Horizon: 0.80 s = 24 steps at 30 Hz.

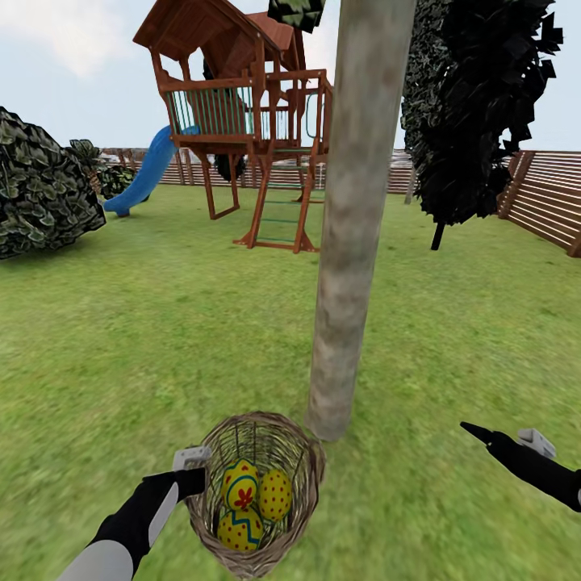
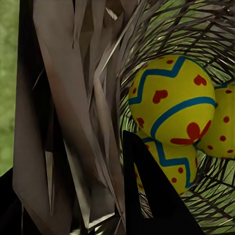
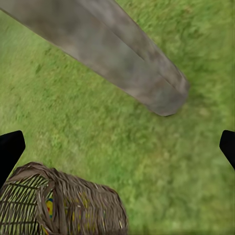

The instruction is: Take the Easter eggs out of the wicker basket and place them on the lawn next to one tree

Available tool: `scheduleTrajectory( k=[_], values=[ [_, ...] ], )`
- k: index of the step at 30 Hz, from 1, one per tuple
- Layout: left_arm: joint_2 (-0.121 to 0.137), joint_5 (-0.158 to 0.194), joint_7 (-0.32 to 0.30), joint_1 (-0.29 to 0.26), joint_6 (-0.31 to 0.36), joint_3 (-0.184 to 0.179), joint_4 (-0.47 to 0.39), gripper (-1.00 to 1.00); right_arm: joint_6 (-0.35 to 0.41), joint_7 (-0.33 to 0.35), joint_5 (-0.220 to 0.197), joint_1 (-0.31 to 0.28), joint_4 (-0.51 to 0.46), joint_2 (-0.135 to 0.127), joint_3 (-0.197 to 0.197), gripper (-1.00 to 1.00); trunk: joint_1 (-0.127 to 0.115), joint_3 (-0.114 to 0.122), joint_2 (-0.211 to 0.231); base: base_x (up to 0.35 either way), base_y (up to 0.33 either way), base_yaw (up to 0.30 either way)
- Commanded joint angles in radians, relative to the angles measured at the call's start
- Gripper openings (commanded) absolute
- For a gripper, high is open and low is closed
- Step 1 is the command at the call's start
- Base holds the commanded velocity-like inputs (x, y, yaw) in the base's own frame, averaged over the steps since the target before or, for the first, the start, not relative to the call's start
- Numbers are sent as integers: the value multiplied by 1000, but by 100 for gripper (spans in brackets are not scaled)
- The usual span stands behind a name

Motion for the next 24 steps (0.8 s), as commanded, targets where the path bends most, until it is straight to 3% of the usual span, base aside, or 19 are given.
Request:
scheduleTrajectory(
  k=[1, 4, 5, 6, 7, 8, 11, 24],
  values=[
    [0, 9, 0, -1, 6, 2, -2, -100, 5, 2, -2, -1, 2, 0, -1, 100, 4, -5, -9, 0, 0, 0],
    [0, 9, -1, -1, 5, 3, -2, -100, 15, 31, -5, -1, -1, -9, -3, 100, 16, -14, -30, 0, 0, 0],
    [0, 9, -1, -1, 6, 3, -2, -100, 45, 112, -4, -1, 0, -18, -4, 100, 19, -17, -37, 0, 0, 0],
    [0, 9, -1, 0, 5, 3, -2, -100, 59, 151, -4, -1, 1, -22, -4, 100, 23, -20, -44, 0, 0, 0],
    [1, 9, -1, -1, 5, 4, -2, -100, 77, 234, -4, -1, 5, -41, -14, 100, 27, -23, -51, 0, 0, 0],
    [1, 9, -1, -1, 5, 4, -2, -100, 81, 212, -5, -2, 8, -47, -19, 100, 31, -27, -58, 0, 0, 0],
    [0, 9, -1, -1, 5, 29, -1, -100, 61, 153, -6, -4, 13, -21, -22, 100, 42, -36, -79, 0, 0, 0],
    [-1, 9, -1, 0, 4, 31, -1, -100, 49, 146, -7, -4, 30, -16, -4, 100, 92, -77, -170, 0, 0, 0]
  ],
)
